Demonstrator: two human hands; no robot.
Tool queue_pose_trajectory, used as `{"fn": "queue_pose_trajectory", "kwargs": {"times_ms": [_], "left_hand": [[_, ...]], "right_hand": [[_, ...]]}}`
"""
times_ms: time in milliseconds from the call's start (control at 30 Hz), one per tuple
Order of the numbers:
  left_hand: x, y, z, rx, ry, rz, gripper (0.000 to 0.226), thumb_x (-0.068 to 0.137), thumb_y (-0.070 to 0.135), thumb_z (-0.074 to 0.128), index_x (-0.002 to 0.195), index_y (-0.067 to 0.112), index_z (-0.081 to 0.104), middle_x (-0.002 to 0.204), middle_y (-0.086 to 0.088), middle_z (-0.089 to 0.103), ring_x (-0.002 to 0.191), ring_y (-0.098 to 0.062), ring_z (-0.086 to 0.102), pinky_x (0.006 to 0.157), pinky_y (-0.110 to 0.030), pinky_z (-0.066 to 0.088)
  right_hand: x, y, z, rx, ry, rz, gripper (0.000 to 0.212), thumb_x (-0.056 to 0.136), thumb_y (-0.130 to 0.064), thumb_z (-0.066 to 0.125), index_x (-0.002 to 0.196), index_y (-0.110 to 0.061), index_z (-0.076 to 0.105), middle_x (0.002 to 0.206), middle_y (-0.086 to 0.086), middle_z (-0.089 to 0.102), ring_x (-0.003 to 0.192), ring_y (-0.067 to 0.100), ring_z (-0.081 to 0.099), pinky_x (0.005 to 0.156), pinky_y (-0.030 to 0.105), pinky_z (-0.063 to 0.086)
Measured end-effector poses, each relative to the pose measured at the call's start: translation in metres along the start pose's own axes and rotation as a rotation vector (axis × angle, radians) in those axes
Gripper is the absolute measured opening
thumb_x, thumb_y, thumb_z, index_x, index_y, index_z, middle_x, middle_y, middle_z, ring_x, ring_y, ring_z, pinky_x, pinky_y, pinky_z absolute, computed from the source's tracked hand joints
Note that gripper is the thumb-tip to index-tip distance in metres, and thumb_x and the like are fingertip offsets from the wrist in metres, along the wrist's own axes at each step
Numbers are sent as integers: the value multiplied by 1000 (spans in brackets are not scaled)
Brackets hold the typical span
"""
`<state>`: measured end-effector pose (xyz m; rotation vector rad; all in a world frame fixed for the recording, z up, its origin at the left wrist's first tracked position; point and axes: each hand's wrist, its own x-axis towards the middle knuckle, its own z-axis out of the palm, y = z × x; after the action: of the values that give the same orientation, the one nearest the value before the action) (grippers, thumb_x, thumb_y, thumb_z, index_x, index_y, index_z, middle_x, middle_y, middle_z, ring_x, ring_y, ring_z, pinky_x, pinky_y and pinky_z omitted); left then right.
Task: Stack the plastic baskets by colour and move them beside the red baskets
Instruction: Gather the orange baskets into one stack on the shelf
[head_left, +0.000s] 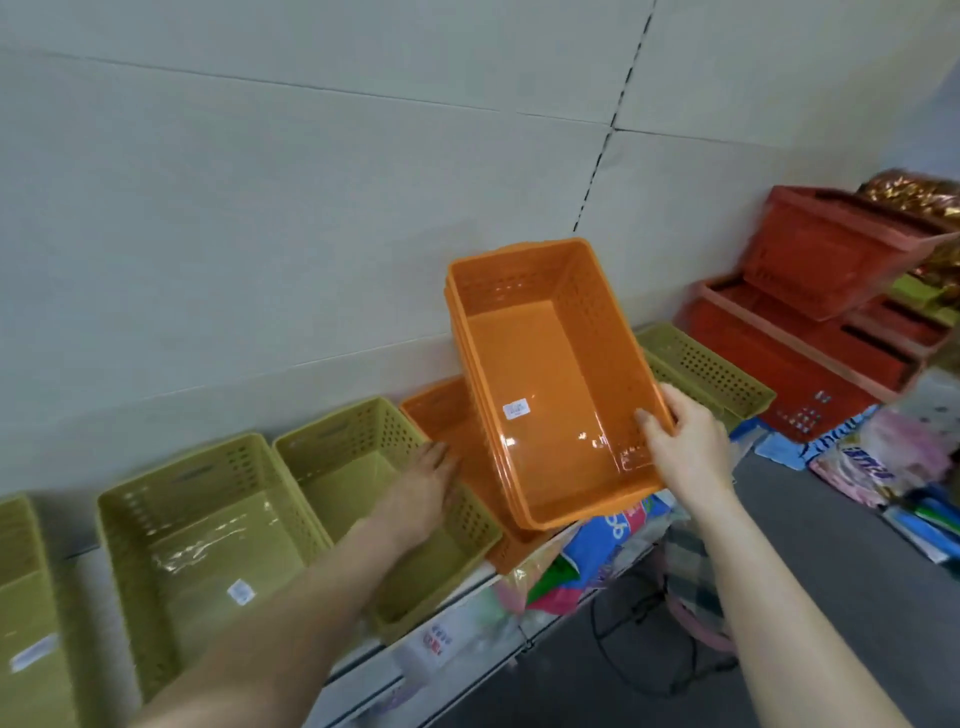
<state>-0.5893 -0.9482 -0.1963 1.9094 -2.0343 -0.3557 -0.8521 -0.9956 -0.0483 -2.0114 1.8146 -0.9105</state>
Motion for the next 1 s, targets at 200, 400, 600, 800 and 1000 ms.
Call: {"fn": "queue_pose_trajectory", "kwargs": {"times_ms": [200,400,600,800,1000], "left_hand": [[13,-16,6,192,-77,-77,47,98,46,25,133,24,47,149,-3,41,146,-26,24,118,-41,24],[-14,-23,7,-54,38,-184,44,97,36,44,140,35,32,162,10,16,100,-19,69,84,-30,55],[-21,-2,15,-226,71,-463,62,99,34,42,153,26,12,124,-14,67,108,-28,66,90,-36,49],[1,39,-3,-213,346,-558,43,100,34,41,136,12,53,140,-8,56,120,-31,59,96,-33,45],[27,84,7,-445,457,-831,38,102,30,35,104,8,67,105,-24,69,97,-37,63,71,-32,38]], "right_hand": [[57,19,28,-29,-235,29,33,92,-29,63,125,-26,64,109,3,73,96,27,69,89,46,55],[82,27,70,-36,-486,-66,22,89,-26,64,109,-36,67,99,-8,73,93,23,68,89,45,53],[89,43,104,-231,-636,-160,26,91,-18,60,115,-28,62,99,2,69,90,25,65,79,31,49],[88,55,119,-331,-611,-275,29,95,-20,53,123,-19,48,101,9,66,98,32,64,75,33,45],[97,75,103,-175,-775,-229,15,97,-30,50,110,-21,51,97,1,62,92,23,63,80,33,47]]}}
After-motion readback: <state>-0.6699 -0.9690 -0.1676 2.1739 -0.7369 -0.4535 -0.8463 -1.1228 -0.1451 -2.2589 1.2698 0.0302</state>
